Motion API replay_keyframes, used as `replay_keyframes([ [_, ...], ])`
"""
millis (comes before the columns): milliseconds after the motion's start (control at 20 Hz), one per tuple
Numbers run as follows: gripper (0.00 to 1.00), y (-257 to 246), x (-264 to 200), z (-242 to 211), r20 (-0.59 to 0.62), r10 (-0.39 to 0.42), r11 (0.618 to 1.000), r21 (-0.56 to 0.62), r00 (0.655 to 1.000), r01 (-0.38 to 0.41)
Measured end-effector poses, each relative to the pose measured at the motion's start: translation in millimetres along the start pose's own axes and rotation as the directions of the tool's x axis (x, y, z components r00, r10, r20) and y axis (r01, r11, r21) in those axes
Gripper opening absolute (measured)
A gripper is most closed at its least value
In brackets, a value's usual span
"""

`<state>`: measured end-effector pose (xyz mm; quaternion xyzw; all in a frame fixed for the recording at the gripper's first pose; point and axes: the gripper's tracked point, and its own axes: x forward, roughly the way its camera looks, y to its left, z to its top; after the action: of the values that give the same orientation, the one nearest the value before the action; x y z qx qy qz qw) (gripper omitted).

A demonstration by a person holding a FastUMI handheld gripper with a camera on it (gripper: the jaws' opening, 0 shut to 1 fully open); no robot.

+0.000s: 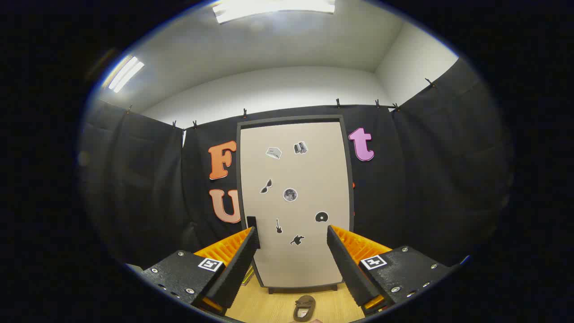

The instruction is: Open the shoe cabinet door, grab the shoes and put them into the shoe cabinet, then close the shoe cabinet door.

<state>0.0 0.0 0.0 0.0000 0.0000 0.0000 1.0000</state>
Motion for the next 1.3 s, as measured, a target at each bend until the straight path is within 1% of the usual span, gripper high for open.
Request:
replay_keyframes([
  [250,0.96,7.5,1.0,-5.8,-0.011,0.011,1.000,-0.010,1.000,-0.011],
  [500,0.96,16.6,2.7,-5.3,-0.015,0.030,1.000,0.007,0.999,-0.030],
  [950,0.96,26.5,8.9,-14.0,-0.028,0.039,0.999,0.005,0.999,-0.039],
  [1300,0.96,53.4,25.1,-28.3,-0.040,0.050,0.999,0.020,0.998,-0.050],
])
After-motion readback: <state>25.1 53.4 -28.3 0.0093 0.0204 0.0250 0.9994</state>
